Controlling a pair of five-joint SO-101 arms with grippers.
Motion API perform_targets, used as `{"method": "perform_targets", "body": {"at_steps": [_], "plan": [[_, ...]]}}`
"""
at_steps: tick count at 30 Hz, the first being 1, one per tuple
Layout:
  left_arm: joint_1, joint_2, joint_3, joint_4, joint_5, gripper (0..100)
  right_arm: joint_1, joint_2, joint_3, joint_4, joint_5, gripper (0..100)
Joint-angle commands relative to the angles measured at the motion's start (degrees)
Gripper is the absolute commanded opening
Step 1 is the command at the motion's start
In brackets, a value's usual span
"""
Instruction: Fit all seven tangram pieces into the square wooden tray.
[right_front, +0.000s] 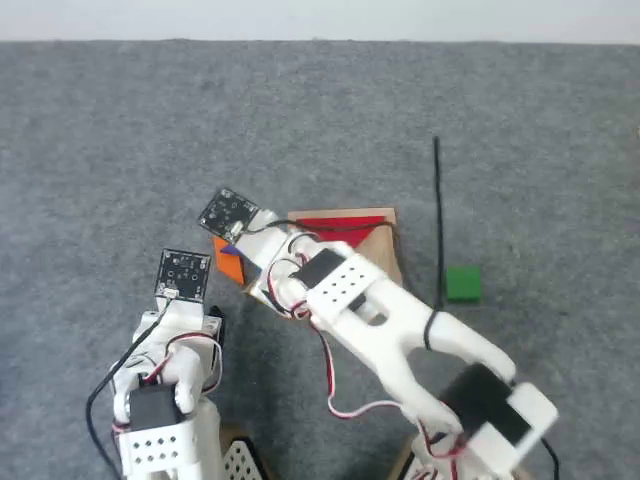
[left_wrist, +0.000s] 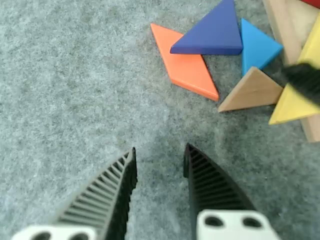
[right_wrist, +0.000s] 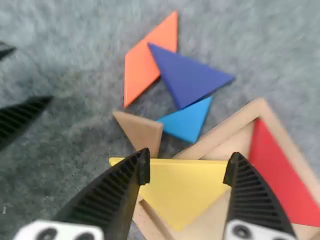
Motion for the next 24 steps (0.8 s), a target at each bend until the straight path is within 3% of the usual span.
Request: {"method": "perform_targets", "body": {"at_steps": [1, 18, 24], "plan": [[-0.1, -0.9, -0.6, 0.4, 0.4, 15, -0.6, 3.9, -4.3, -1.3, -0.7, 25.6], [-0.1, -0.9, -0.6, 0.4, 0.4, 15, -1.1, 8.2, -4.8, 1.8, 1.9, 25.6], [-0.1, -0.9, -0.6, 0.4, 0.4, 15, 2.8, 6.3, -4.6, 2.2, 3.5, 25.6]]}}
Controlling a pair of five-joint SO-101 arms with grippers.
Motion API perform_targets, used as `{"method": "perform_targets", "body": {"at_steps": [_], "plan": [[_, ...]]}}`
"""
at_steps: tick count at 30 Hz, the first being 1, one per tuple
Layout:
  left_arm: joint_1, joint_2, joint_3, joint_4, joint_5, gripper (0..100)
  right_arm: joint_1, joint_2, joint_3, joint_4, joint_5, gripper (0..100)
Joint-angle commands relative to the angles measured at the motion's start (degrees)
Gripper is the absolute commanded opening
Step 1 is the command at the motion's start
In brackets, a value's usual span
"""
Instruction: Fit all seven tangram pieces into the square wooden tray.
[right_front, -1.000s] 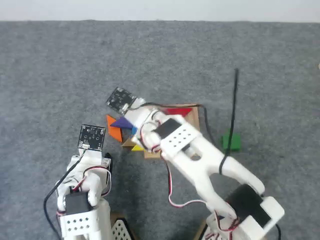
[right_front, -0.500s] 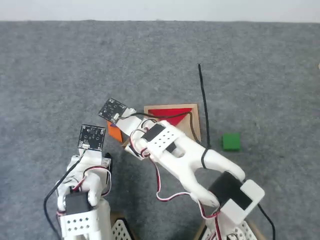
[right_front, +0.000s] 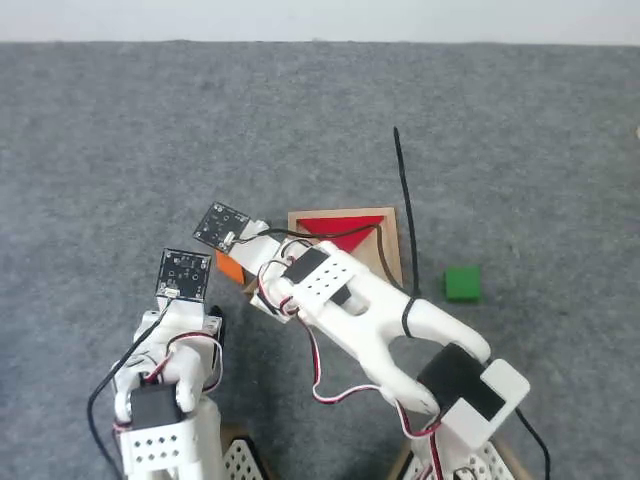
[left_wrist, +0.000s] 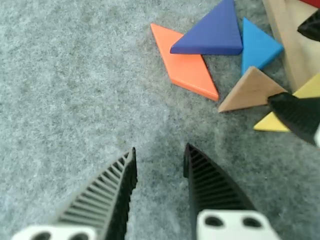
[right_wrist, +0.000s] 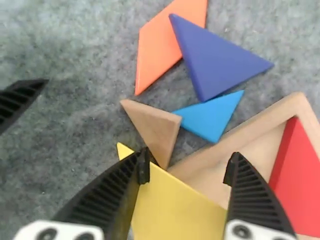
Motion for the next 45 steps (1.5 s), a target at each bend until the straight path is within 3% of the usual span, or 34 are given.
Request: {"method": "perform_targets", "body": {"at_steps": [1, 13, 22, 33, 45], "plan": [[-0.1, -0.9, -0.6, 0.4, 0.4, 15, 3.8, -3.4, -0.8, 1.0, 1.3, 25.6], [-0.1, -0.9, -0.6, 0.4, 0.4, 15, 5.0, -22.4, 12.5, 5.6, 3.3, 25.5], [-0.1, -0.9, -0.6, 0.4, 0.4, 15, 21.2, -29.3, 20.5, 5.0, 5.5, 25.5], [-0.1, -0.9, -0.6, 0.4, 0.4, 15, 17.0, -17.2, 20.1, -0.1, 6.5, 25.5], [-0.1, -0.9, -0.6, 0.4, 0.4, 15, 15.3, -10.1, 10.5, 0.4, 6.3, 25.5]]}}
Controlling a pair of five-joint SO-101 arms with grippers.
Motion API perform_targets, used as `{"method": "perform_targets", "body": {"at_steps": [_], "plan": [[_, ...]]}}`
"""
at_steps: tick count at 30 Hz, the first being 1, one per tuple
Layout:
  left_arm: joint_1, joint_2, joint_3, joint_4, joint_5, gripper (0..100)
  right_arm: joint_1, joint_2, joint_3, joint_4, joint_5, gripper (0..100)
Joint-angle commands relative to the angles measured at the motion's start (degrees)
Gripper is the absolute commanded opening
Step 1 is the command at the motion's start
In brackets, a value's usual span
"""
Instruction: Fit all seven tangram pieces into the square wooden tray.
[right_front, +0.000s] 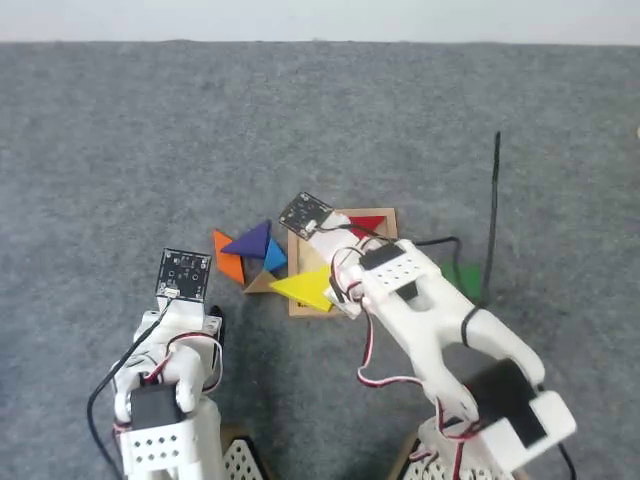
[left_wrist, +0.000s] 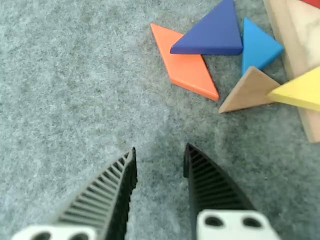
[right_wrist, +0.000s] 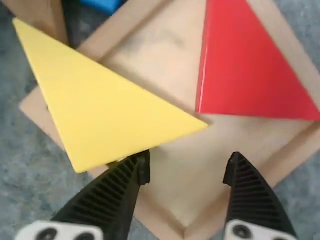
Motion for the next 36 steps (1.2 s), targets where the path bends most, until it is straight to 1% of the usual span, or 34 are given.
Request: {"method": "perform_targets", "body": {"at_steps": [1, 7, 11, 16, 20, 23, 33, 36], "plan": [[-0.1, -0.9, -0.6, 0.4, 0.4, 15, -0.5, 1.6, -5.7, -0.6, 0.4, 25.5], [-0.1, -0.9, -0.6, 0.4, 0.4, 15, -0.2, 3.9, -10.3, -0.6, 0.3, 23.6], [-0.1, -0.9, -0.6, 0.4, 0.4, 15, -0.2, 2.9, -10.4, -0.6, 0.0, 23.6], [-0.1, -0.9, -0.6, 0.4, 0.4, 15, -0.3, -3.3, -8.4, -0.2, -4.3, 23.7], [-0.1, -0.9, -0.6, 0.4, 0.4, 15, -5.9, -11.4, -4.0, -0.7, -7.0, 23.7], [-0.1, -0.9, -0.6, 0.4, 0.4, 15, -11.0, -14.1, -2.5, -2.2, -7.6, 23.7], [-0.1, -0.9, -0.6, 0.4, 0.4, 15, -18.0, -5.1, -2.5, -4.6, -7.9, 23.7], [-0.1, -0.9, -0.6, 0.4, 0.4, 15, -18.6, -2.6, -2.6, -5.1, -7.6, 23.7]]}}
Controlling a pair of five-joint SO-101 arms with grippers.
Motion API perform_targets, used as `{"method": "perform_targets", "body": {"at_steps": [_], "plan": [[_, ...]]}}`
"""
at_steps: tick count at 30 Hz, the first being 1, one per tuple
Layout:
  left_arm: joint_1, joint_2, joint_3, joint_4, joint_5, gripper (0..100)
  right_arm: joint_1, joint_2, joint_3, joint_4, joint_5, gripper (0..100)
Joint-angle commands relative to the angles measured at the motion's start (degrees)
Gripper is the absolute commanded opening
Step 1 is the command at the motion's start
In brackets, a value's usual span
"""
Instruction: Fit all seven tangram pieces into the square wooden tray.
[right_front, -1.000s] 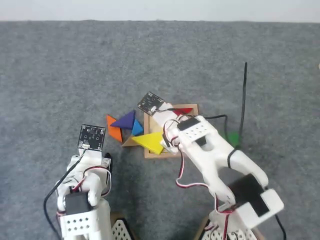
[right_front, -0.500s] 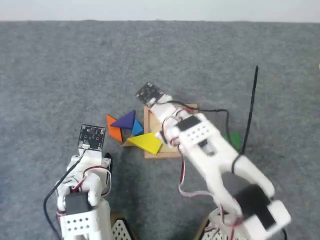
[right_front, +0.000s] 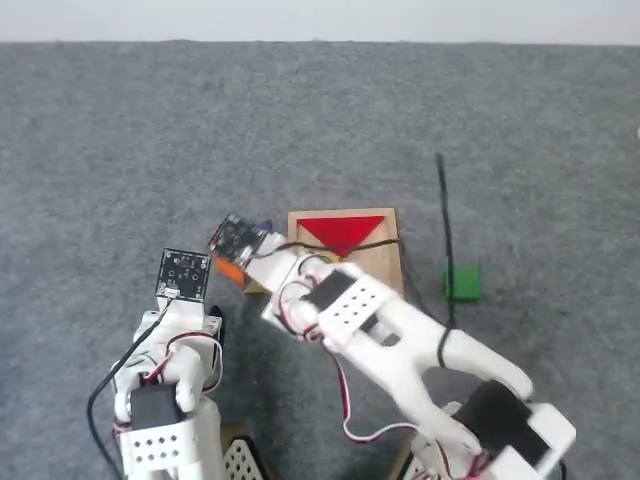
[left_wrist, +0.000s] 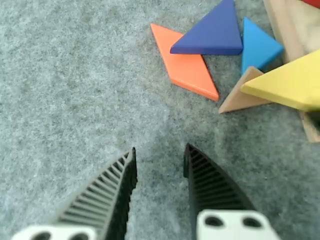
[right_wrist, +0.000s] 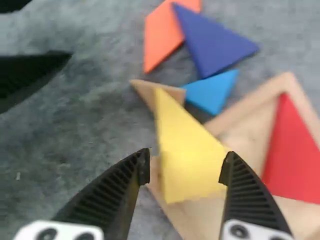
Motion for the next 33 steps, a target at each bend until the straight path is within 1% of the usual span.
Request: {"method": "perform_targets", "body": {"at_steps": [1, 4, 6, 11, 14, 18, 24, 26, 33], "plan": [[-0.1, -0.9, -0.6, 0.4, 0.4, 15, -1.3, 2.0, -0.6, -1.6, 1.0, 23.7], [-0.1, -0.9, -0.6, 0.4, 0.4, 15, -1.0, 4.1, -1.0, -1.5, 2.1, 23.7], [-0.1, -0.9, -0.6, 0.4, 0.4, 15, -0.7, 5.5, -2.5, 0.5, 2.1, 23.6], [-0.1, -0.9, -0.6, 0.4, 0.4, 15, 2.4, 8.7, -7.8, 5.2, 2.3, 23.6], [-0.1, -0.9, -0.6, 0.4, 0.4, 15, 2.8, 10.2, -8.4, 5.2, 4.1, 23.4], [-0.1, -0.9, -0.6, 0.4, 0.4, 15, 2.9, 11.9, -8.7, 5.4, 4.7, 23.4], [-0.1, -0.9, -0.6, 0.4, 0.4, 15, 3.9, 11.9, -9.1, 6.2, 5.5, 20.0], [-0.1, -0.9, -0.6, 0.4, 0.4, 15, 3.9, 11.9, -9.2, 7.5, 7.1, 19.9], [-0.1, -0.9, -0.6, 0.4, 0.4, 15, 3.9, 11.7, -9.2, 8.2, 8.3, 19.8]]}}
